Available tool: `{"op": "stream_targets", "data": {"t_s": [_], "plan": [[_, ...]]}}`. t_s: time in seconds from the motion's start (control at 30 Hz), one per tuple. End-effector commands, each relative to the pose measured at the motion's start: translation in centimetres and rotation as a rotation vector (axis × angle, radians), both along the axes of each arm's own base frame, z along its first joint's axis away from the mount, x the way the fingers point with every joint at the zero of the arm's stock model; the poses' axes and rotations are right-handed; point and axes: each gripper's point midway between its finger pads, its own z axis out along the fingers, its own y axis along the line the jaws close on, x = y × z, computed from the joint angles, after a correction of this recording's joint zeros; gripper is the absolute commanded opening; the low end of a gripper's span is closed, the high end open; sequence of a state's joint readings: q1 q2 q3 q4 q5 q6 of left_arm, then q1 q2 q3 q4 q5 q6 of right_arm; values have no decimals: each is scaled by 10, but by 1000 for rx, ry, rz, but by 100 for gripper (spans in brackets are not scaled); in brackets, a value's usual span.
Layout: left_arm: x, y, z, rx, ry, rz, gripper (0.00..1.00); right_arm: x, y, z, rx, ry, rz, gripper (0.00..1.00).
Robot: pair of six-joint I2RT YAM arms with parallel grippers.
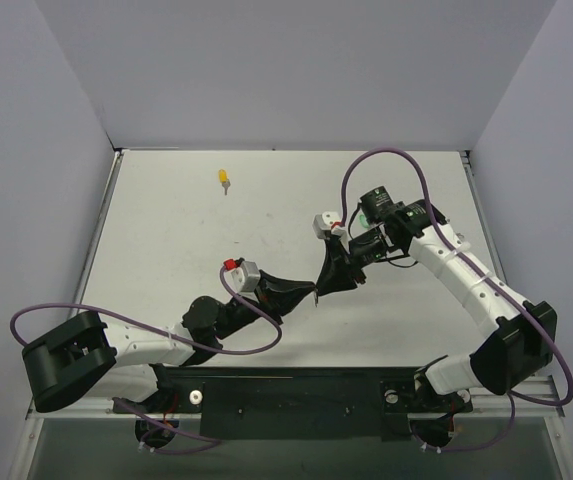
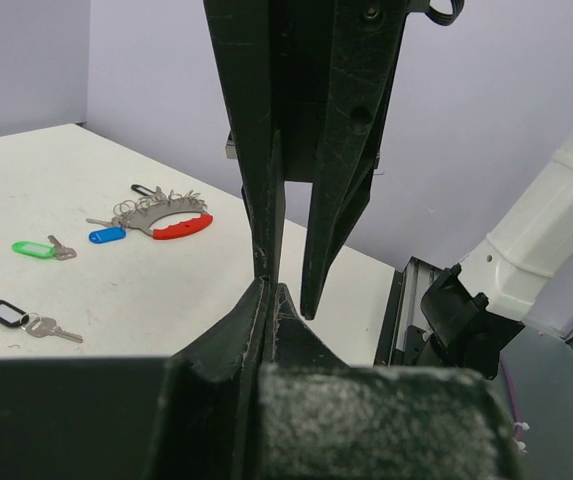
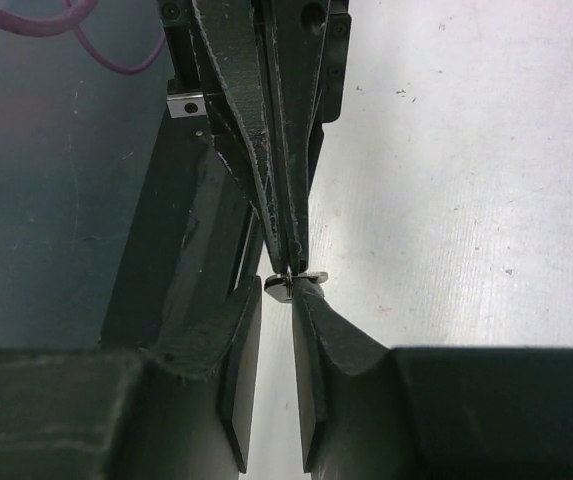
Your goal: Put the keys on the keyring
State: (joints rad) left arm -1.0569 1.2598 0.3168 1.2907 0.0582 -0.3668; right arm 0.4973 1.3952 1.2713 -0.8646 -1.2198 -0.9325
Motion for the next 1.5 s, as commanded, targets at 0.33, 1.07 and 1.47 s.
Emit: {"op": "stream_targets", "data": {"t_s": [0.33, 1.07, 1.47], "plan": [[-13, 15, 77, -266, -137, -20, 0, -11, 4, 2, 22, 49, 38, 0], [-9, 24, 43, -61, -87, 32, 42, -10, -16, -17, -121, -18, 39, 0], [-34, 5, -16, 404, -262, -113, 40, -28, -46, -57, -287, -236, 290, 0]]}}
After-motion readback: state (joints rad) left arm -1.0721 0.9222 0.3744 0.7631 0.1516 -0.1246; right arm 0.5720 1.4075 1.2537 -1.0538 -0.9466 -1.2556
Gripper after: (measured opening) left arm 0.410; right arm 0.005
